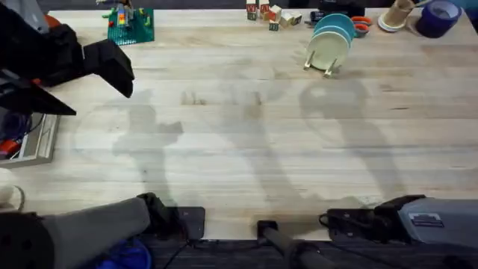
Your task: Pick up the plates from the table one by one and place each into a slot on the dish rack.
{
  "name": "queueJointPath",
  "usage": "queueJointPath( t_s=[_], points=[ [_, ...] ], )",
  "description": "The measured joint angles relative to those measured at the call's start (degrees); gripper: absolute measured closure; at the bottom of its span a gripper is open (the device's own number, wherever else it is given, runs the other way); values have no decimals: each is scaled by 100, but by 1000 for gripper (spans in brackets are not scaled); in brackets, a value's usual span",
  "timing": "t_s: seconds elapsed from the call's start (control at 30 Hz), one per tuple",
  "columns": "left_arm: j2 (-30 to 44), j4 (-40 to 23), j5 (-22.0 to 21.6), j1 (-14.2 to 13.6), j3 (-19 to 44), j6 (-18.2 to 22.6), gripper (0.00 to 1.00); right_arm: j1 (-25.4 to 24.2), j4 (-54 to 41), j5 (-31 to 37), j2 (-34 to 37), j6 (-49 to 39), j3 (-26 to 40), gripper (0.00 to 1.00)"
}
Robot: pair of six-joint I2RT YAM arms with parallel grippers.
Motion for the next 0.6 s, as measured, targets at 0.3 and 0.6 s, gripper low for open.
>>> queueJointPath(
  t_s=[0.3, 0.6],
  points=[
    [0, 0, 0, 0, 0, -2, 6, 428, 370, 365, 38, 446, -37, 8],
    [0, 0, 0, 0, 0, -2, 5, 428, 476, 468, 80, 661, -39, 7]
  ],
)
